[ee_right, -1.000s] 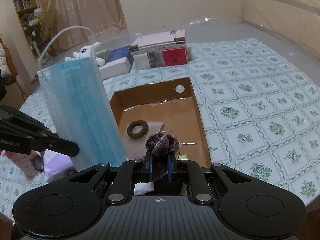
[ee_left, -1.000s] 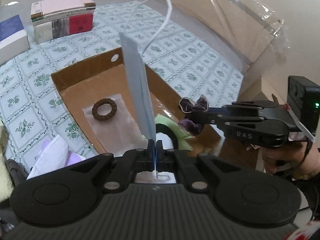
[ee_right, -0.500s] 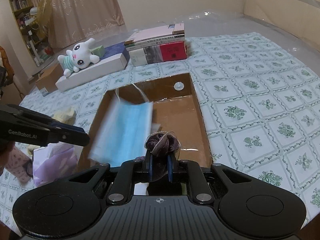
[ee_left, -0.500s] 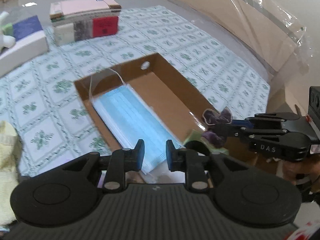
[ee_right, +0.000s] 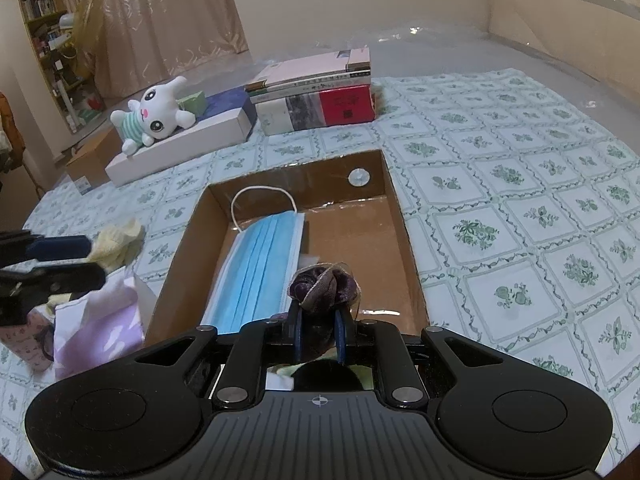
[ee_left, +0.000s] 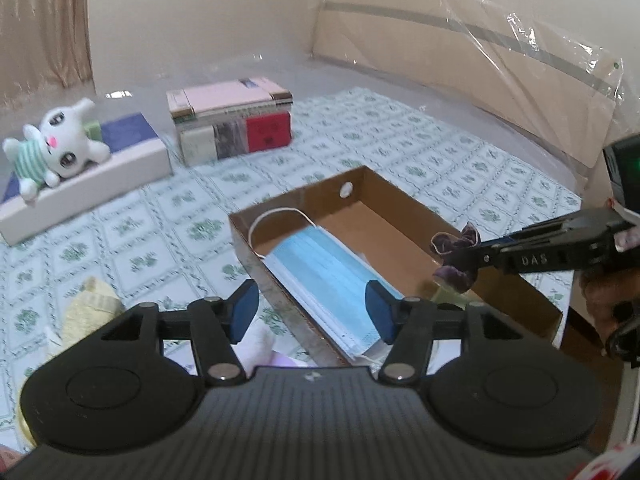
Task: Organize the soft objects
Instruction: 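Open the left gripper to drop the mask while the right gripper releases the hair tie, then move both tools back from the box toward the pile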
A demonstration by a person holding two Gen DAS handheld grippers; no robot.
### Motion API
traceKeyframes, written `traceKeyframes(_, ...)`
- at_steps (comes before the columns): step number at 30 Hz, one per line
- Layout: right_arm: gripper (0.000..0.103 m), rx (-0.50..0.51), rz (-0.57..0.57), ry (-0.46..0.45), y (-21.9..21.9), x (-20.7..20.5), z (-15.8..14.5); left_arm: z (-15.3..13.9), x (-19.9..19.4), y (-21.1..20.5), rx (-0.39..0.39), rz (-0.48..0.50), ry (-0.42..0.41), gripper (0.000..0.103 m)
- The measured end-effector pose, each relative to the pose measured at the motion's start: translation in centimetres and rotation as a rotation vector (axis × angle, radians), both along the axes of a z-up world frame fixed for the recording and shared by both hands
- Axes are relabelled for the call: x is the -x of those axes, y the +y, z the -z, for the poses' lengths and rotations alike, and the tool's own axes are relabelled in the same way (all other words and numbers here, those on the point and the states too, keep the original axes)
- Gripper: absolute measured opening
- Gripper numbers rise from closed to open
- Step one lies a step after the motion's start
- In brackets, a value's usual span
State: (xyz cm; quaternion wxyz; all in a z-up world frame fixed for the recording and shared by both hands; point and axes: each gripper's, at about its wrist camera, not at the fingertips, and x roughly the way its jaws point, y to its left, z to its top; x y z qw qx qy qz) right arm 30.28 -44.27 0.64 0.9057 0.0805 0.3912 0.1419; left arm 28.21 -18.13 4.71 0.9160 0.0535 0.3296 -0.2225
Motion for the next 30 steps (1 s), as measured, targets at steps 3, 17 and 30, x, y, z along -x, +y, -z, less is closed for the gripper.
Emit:
traceKeyframes(3,0.033,-0.023,0.004,-0.005,-0.2,-0.6,0.2,-0.1,0.9,0.2,-0.005,-0.014,-0.034,0.056)
traceKeyframes(17,0.072,-0.036,0.056,-0.118,0.5,5.0,-2.7,0.2,7.7,2.3,0.031,-0.075,-0.09,0.065)
traceKeyframes(30,0.072,-0.025,0.051,-0.196,5.1,13.2,-4.0,0.4,16.4,7.3,-0.006,-0.219,-0.091,0.068)
